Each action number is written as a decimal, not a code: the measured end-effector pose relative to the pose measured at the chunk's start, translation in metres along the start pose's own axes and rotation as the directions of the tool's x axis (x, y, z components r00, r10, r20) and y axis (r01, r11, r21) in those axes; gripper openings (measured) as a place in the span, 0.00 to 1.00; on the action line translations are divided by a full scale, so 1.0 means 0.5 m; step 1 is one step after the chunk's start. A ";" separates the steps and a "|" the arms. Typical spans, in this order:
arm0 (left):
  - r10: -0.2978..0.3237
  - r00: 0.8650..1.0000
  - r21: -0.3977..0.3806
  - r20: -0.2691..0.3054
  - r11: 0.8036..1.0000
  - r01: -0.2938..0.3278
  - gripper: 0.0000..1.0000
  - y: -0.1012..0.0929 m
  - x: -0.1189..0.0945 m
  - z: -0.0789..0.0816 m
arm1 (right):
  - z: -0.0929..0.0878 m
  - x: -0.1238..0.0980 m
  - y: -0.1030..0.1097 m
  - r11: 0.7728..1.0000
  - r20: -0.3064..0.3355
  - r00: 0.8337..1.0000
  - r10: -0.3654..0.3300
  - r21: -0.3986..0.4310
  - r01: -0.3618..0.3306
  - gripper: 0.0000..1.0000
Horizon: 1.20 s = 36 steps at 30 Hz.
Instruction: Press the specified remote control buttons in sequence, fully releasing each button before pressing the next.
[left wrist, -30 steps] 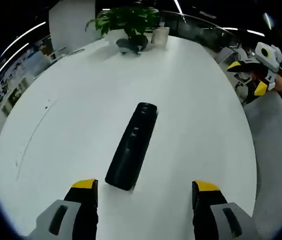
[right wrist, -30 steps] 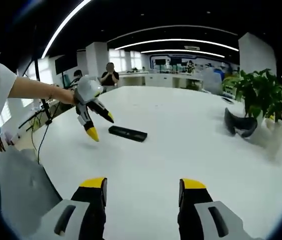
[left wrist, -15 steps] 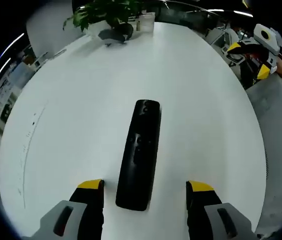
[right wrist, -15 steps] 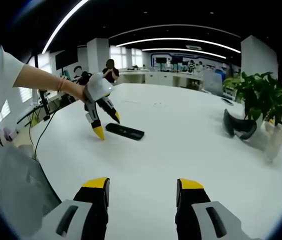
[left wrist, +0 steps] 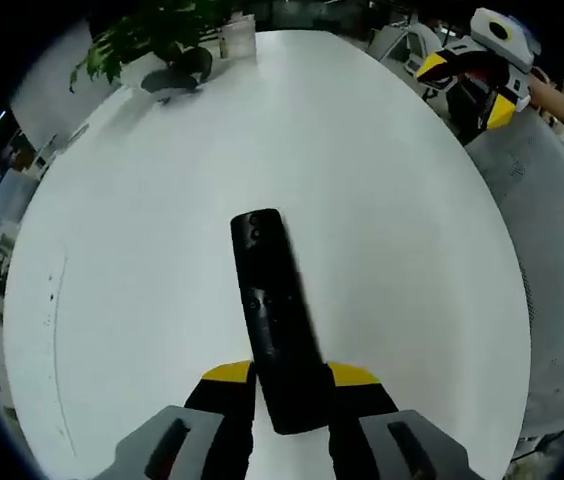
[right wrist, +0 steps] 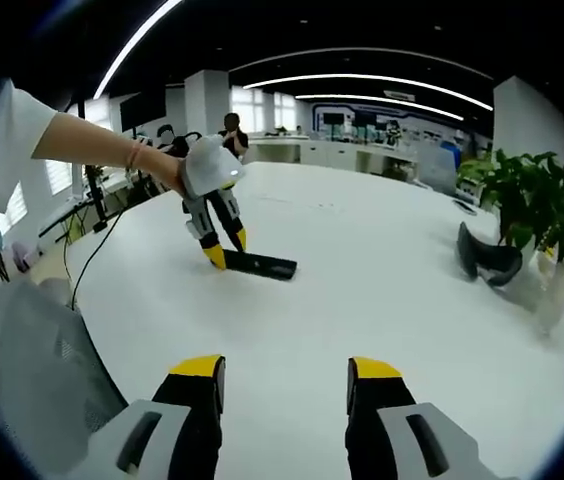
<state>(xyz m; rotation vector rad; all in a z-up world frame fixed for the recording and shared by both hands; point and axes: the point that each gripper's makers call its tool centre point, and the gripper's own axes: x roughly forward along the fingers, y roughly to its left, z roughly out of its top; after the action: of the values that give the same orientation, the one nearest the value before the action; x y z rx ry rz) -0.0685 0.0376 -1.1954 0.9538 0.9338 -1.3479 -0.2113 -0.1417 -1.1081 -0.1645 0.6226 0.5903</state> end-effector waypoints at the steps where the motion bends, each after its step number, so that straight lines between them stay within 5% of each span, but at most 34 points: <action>1: 0.005 1.000 -0.008 0.000 1.000 -0.005 0.25 0.001 -0.001 -0.001 | -0.001 0.002 0.003 1.000 -0.004 1.000 0.005 -0.005 -0.005 0.46; 36: 0.044 0.998 -0.088 0.044 0.995 -0.040 0.23 -0.142 -0.009 -0.020 | -0.002 0.042 0.096 0.979 -0.077 0.987 0.140 -0.140 -0.150 0.41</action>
<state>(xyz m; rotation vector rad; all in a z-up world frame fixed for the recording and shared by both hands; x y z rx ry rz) -0.1397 0.0487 -1.1956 0.8678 0.9254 -1.2785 -0.2253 -0.0924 -1.1202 -0.2783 0.6599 0.7749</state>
